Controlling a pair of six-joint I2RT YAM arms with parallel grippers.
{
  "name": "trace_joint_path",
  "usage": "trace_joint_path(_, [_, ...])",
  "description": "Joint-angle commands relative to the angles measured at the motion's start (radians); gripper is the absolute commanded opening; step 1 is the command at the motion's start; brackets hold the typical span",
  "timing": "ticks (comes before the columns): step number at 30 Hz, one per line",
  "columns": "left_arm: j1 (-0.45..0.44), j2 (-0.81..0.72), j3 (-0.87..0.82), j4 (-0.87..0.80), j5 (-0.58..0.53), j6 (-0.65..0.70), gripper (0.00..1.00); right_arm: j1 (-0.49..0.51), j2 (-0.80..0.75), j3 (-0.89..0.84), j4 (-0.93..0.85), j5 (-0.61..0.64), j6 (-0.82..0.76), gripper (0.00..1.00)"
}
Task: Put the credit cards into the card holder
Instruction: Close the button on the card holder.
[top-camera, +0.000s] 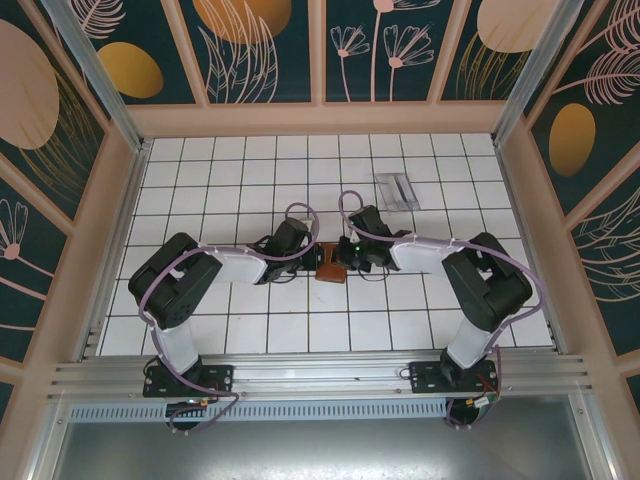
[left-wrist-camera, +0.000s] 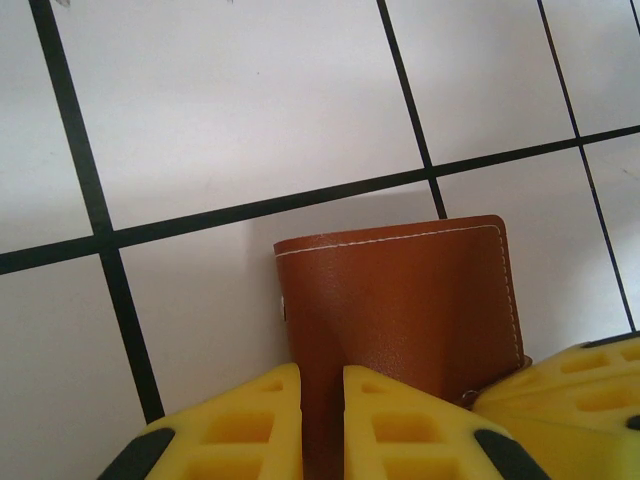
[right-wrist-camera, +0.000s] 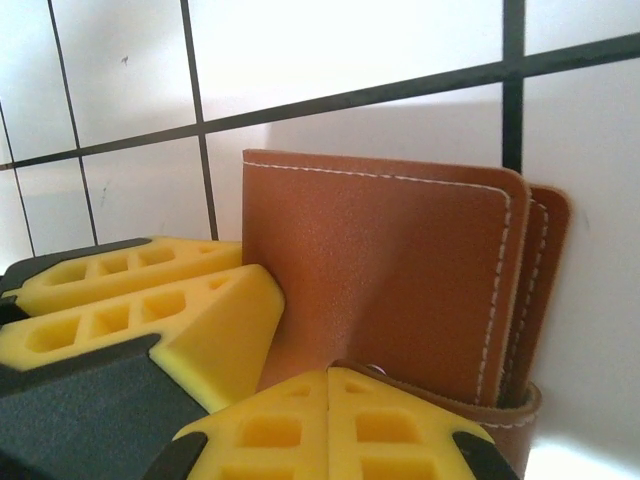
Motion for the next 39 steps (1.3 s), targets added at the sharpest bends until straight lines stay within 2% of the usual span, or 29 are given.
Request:
trace_joint_path(1, [-0.006, 0.048, -0.035, -0.095, 0.007, -0.002, 0.15, -0.014, 0.054, 0.019, 0.005, 0.029, -0.005, 0.00])
trace_joint_path(6, [-0.005, 0.041, -0.045, -0.091, 0.003, -0.004, 0.14, -0.018, 0.064, 0.016, -0.030, 0.068, 0.000, 0.00])
trace_joint_path(17, [-0.005, 0.042, -0.051, -0.086, 0.001, -0.007, 0.13, -0.052, -0.054, 0.026, -0.021, -0.036, 0.006, 0.00])
trace_joint_path(29, [-0.005, 0.045, -0.040, -0.098, 0.002, -0.007, 0.14, -0.048, -0.009, -0.003, 0.016, -0.112, 0.024, 0.00])
trace_joint_path(39, [-0.006, 0.044, -0.038, -0.099, -0.001, -0.009, 0.14, -0.046, -0.005, -0.008, -0.031, -0.080, -0.001, 0.00])
